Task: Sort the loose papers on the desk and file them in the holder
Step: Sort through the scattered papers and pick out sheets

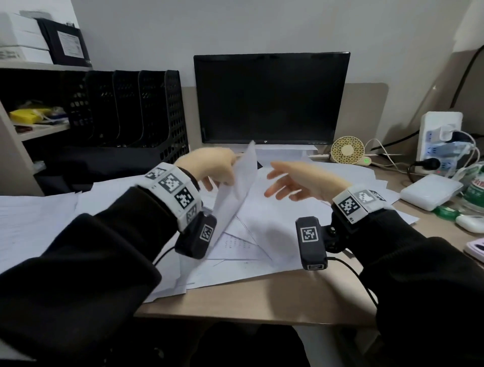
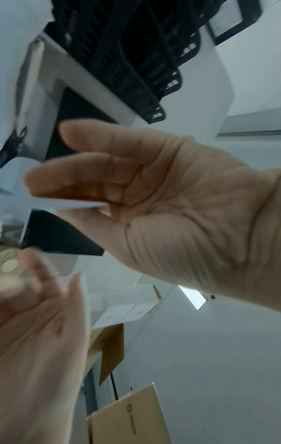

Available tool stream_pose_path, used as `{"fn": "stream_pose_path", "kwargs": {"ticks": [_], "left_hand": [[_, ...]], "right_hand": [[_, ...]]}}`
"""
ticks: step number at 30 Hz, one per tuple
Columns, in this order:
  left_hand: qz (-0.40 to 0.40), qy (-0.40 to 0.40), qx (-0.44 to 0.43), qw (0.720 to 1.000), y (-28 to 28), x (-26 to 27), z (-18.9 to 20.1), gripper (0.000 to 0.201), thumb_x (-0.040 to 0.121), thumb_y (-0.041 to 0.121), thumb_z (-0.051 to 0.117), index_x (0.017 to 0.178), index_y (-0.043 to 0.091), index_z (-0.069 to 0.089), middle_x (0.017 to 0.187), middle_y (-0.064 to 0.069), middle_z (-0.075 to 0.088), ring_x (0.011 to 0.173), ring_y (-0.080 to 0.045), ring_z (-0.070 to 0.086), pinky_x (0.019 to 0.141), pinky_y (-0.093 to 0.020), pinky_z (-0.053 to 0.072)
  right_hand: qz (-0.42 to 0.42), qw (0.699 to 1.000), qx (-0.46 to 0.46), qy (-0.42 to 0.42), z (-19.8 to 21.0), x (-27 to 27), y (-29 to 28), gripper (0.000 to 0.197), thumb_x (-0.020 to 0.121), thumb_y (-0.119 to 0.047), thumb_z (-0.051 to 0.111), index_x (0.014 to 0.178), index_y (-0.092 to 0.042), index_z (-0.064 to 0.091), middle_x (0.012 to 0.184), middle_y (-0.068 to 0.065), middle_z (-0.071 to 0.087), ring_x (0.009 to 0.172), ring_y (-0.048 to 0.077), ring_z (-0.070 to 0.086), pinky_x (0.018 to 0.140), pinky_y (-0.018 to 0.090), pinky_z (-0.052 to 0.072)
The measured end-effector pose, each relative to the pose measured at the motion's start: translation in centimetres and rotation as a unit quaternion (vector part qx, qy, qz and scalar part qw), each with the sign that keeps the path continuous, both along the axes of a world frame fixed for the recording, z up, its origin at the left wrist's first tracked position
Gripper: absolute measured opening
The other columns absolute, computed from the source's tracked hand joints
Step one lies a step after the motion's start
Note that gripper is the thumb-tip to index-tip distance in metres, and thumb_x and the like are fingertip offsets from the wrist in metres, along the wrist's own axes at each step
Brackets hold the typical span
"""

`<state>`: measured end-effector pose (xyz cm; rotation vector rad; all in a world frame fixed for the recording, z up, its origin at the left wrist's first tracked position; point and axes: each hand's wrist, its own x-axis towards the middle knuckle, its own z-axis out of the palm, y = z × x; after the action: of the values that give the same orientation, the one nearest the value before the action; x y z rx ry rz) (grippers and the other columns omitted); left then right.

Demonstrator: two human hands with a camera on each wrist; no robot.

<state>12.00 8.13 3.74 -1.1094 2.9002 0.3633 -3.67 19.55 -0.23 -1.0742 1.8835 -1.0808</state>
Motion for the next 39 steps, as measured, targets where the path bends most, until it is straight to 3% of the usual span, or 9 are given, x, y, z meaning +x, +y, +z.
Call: {"fn": "stream_pose_path", "kwargs": {"ticks": [5,8,13,17,21,24,29,32,39], "left_hand": [[0.022,0.097,-0.089,0.991,-2.2,2.3,3.5,0.005,0.081,0.014,0.059,0.079,0.016,0.063,0.086,-0.007,0.066,0.075,-0.023,0.063,0.055,-0.027,0.046],[0.053,0.176,-0.178,0.967,-2.7,3.2,4.7,0.008,0.083,0.016,0.055,0.083,0.02,0.062,0.086,-0.004,0.063,0.086,-0.029,0.06,0.067,-0.031,0.043],[0.071,0.317,-0.239,0.915,-3.5,3.4,5.0,0.016,0.087,0.017,0.05,0.095,0.015,0.063,0.091,-0.006,0.06,0.092,-0.034,0.056,0.068,-0.033,0.04],[0.072,0.373,-0.242,0.893,-4.3,3.4,4.6,0.012,0.088,0.017,0.048,0.089,0.01,0.058,0.082,-0.008,0.056,0.08,-0.032,0.052,0.064,-0.032,0.036],[0.078,0.414,-0.228,0.878,-4.8,3.8,4.6,0.01,0.088,0.014,0.049,0.079,0.008,0.05,0.077,-0.01,0.052,0.075,-0.032,0.047,0.063,-0.031,0.033],[0.09,0.436,-0.224,0.867,-5.1,4.4,4.8,0.01,0.088,0.012,0.049,0.086,0.005,0.055,0.083,-0.012,0.054,0.081,-0.032,0.049,0.066,-0.03,0.032],[0.119,0.451,-0.227,0.855,-6.1,5.3,4.8,0.009,0.087,0.011,0.049,0.087,0.003,0.055,0.097,-0.023,0.063,0.092,-0.039,0.055,0.068,-0.033,0.032],[0.157,0.476,-0.213,0.839,-6.8,5.9,4.7,0.024,0.089,0.009,0.047,0.105,-0.003,0.059,0.11,-0.023,0.063,0.103,-0.039,0.055,0.079,-0.035,0.038],[0.25,0.547,-0.14,0.787,-9.5,8.5,4.4,0.027,0.089,0.007,0.044,0.112,0.0,0.057,0.123,-0.019,0.06,0.114,-0.031,0.056,0.088,-0.03,0.04]], "right_hand": [[0.168,0.941,0.224,0.19,-0.9,1.4,0.9,0.033,0.095,-0.025,0.055,0.127,-0.016,0.056,0.118,-0.004,0.065,0.11,0.013,0.06,0.093,0.033,0.051],[0.205,0.869,0.292,0.342,-1.6,2.3,1.0,0.068,0.076,-0.042,0.076,0.135,-0.027,0.046,0.135,-0.01,0.05,0.123,0.014,0.049,0.1,0.032,0.046],[0.222,0.828,0.313,0.408,-2.9,4.2,1.0,0.077,0.083,-0.025,0.073,0.146,-0.024,0.029,0.147,0.001,0.036,0.129,0.023,0.043,0.093,0.027,0.036],[0.212,0.815,0.305,0.444,-2.9,4.4,1.0,0.077,0.073,-0.034,0.077,0.137,-0.028,0.035,0.133,-0.005,0.046,0.101,0.015,0.051,0.075,0.027,0.039],[0.195,0.857,0.262,0.398,-2.3,3.6,1.0,0.037,0.078,-0.022,0.066,0.112,-0.012,0.061,0.105,0.008,0.062,0.068,0.012,0.048,0.061,0.021,0.04],[0.152,0.875,0.227,0.4,-1.6,3.2,1.1,0.008,0.081,-0.019,0.055,0.076,-0.013,0.057,0.074,0.005,0.049,0.059,0.016,0.044,0.051,0.02,0.038],[0.005,0.907,0.04,0.418,0.8,1.8,1.3,0.019,0.093,-0.024,0.055,0.108,-0.013,0.06,0.103,0.005,0.06,0.094,0.025,0.058,0.071,0.027,0.043],[-0.082,0.906,-0.136,0.393,2.7,1.4,1.9,0.014,0.094,-0.024,0.055,0.081,-0.018,0.052,0.076,-0.003,0.053,0.069,0.016,0.051,0.055,0.023,0.034],[-0.147,0.853,-0.315,0.389,5.9,1.1,3.3,0.022,0.093,-0.02,0.057,0.072,-0.019,0.05,0.063,-0.006,0.049,0.051,0.001,0.048,0.046,0.007,0.034]]}}
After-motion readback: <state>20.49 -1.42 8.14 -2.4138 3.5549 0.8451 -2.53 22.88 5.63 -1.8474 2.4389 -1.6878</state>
